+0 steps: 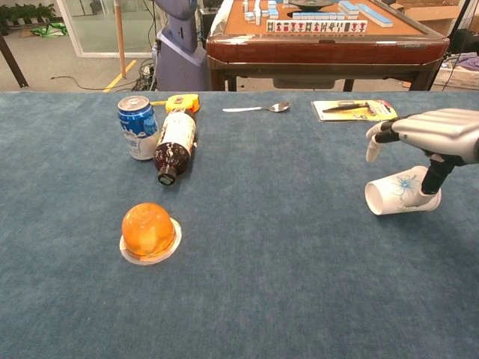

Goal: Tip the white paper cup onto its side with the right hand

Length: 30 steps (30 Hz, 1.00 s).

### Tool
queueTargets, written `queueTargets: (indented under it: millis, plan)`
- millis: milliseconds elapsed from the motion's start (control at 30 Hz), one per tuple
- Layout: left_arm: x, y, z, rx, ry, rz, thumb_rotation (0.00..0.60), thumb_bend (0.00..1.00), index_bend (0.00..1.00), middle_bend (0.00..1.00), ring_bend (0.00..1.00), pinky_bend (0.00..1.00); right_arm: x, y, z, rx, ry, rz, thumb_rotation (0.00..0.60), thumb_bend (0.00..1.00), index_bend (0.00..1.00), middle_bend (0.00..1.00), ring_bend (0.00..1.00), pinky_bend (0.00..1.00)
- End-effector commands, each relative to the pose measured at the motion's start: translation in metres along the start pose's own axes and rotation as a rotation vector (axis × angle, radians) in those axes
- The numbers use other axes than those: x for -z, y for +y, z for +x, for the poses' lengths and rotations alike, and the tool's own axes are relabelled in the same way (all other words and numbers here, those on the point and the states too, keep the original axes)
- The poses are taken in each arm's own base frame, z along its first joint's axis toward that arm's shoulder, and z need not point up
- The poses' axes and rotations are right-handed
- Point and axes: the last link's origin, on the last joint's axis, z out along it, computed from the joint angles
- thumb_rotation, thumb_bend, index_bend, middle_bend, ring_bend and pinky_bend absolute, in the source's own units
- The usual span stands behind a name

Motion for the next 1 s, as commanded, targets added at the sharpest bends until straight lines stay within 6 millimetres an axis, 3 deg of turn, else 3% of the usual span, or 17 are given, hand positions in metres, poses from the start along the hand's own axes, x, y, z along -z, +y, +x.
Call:
queueTargets:
  millis: [33, 367, 800, 1000]
  plan:
    - [0.000, 0.000, 0.000, -0.002, 0.000, -0.001, 0.600, 0.09, 0.42, 0.29, 0.22, 0.41, -0.003, -0.004, -0.005, 0.010, -0.005, 0.003, 0.600, 0.08, 0.31, 0.06, 0.00, 0.03]
    - [0.000, -0.001, 0.001, 0.006, 0.003, 0.003, 0.600, 0.09, 0.42, 0.29, 0.22, 0.41, -0.008, -0.014, -0.012, 0.012, -0.024, 0.016, 0.600, 0.08, 0.37, 0.07, 0.00, 0.03]
    - [0.001, -0.001, 0.002, 0.007, 0.004, 0.004, 0.600, 0.09, 0.42, 0.29, 0.22, 0.41, -0.010, -0.012, -0.015, 0.002, -0.006, -0.001, 0.600, 0.10, 0.52, 0.09, 0.00, 0.03]
    - [0.001, -0.002, 0.002, 0.009, 0.004, 0.006, 0.600, 0.09, 0.42, 0.29, 0.22, 0.41, -0.003, -0.006, -0.004, -0.168, 0.034, 0.008, 0.600, 0.10, 0.52, 0.10, 0.00, 0.03]
